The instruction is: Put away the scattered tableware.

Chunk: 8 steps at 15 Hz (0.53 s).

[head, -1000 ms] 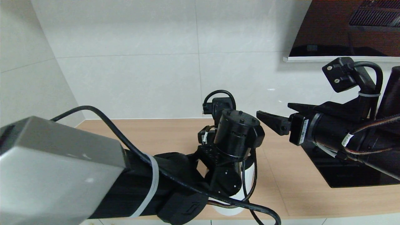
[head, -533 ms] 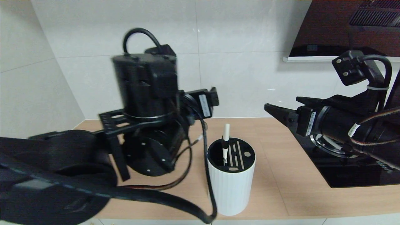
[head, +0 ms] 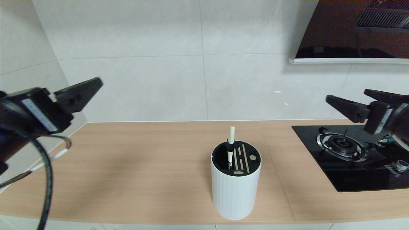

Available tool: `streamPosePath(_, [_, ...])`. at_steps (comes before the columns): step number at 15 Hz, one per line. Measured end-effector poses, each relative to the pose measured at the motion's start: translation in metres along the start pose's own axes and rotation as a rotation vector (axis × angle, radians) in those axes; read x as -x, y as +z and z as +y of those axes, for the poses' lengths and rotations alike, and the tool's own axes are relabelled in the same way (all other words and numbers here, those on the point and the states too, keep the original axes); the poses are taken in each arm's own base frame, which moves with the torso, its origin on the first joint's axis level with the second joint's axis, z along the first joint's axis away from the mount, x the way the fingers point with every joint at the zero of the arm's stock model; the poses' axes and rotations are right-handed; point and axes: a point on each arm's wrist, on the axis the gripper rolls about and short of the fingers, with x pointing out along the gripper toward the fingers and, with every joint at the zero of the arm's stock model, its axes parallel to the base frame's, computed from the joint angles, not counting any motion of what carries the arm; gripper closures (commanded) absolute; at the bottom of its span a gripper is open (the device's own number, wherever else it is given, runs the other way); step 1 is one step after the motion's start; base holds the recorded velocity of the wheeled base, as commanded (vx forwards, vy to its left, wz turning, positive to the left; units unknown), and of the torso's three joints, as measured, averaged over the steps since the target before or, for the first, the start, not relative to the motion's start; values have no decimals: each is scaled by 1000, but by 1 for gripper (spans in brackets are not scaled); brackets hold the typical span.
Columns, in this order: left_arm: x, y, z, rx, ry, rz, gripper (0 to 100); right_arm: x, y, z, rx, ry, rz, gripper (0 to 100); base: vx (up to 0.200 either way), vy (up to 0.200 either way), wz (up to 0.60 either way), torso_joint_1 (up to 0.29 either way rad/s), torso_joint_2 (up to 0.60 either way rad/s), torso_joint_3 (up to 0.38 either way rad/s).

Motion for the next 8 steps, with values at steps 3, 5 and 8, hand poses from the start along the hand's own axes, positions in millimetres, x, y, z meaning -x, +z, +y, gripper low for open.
streamPosePath(3, [56,7,45,-31,62,-37,0,60,1,-20,5,-61,-79,0,0,0,0,0,0,0])
streamPosePath(5, [103,2,73,-41,101,-85,0,112,-7,-29,19,-100,-124,0,0,0,0,0,0,0])
streamPosePath(8, [165,-23,96,-86,148,-161,0,184,-36,-34,44,-181,-129,0,0,0,0,0,0,0])
